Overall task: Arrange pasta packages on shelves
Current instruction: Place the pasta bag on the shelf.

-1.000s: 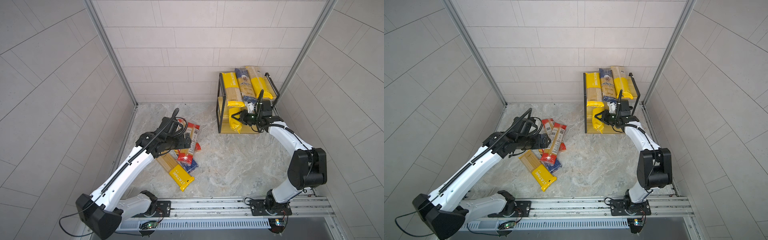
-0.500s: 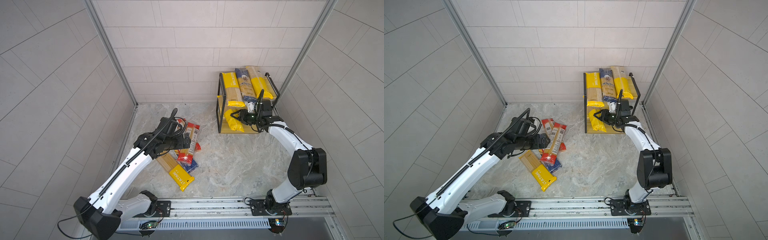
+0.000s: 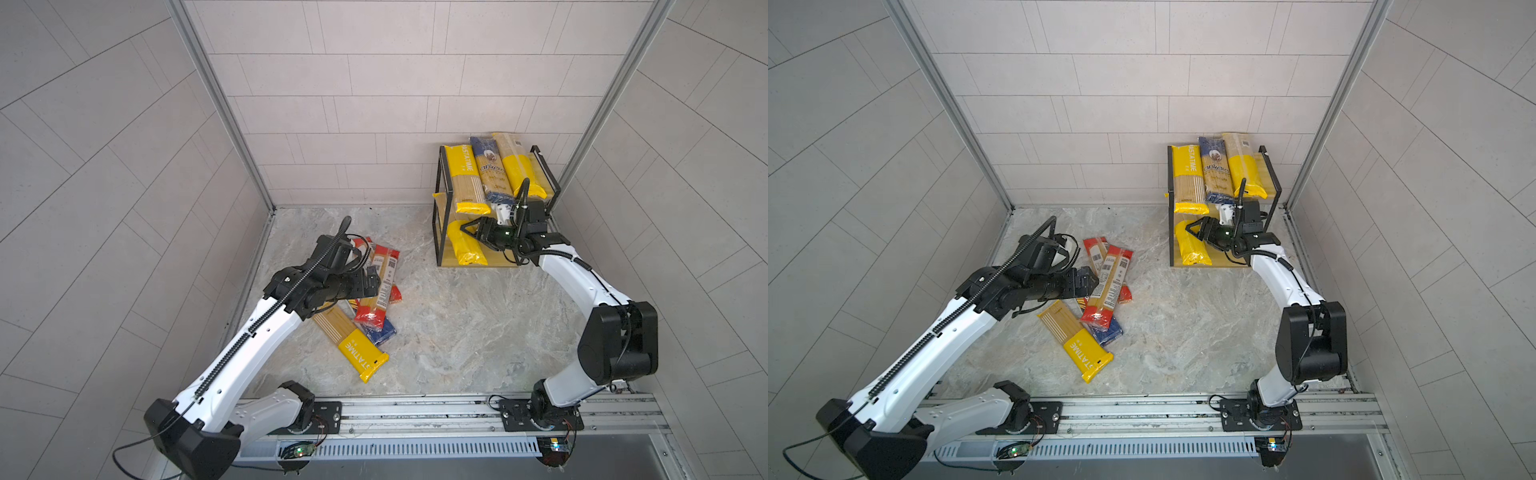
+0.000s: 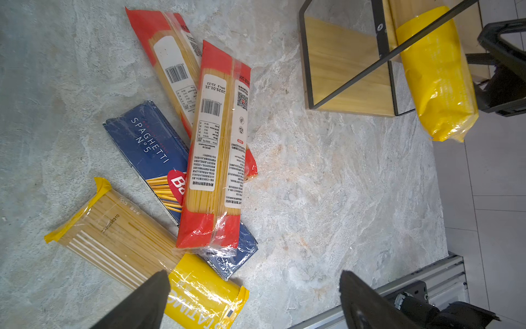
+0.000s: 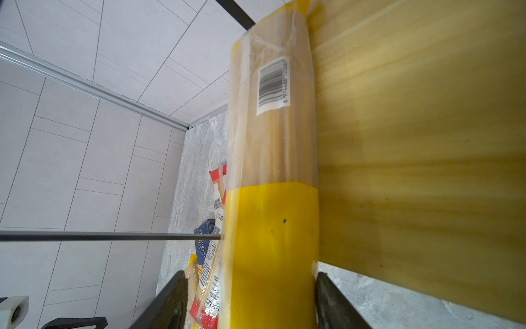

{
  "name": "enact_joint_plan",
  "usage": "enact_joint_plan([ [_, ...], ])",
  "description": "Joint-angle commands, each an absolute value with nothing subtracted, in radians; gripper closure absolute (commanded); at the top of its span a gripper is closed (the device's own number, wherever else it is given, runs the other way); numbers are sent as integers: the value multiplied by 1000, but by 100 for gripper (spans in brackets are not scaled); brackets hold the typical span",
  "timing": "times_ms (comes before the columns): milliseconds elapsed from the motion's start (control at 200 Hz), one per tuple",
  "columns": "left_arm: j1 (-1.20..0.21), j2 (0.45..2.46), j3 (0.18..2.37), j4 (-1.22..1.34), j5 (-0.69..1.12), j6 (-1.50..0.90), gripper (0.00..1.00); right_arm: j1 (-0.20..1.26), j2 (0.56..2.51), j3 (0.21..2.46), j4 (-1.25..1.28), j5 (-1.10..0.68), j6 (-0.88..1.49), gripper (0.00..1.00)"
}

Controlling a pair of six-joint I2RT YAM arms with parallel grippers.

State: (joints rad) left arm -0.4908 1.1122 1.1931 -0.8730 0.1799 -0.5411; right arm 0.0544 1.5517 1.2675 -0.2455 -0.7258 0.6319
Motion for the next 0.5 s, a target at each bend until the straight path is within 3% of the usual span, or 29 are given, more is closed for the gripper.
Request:
enact_joint_plan([
  [0, -485, 1083, 1181, -887, 187, -529, 1, 60, 1498, 1251, -253, -718, 602, 34],
  [495, -483, 1025, 1169, -911, 189, -536, 1, 60, 1390, 1136, -317, -653, 580, 32],
])
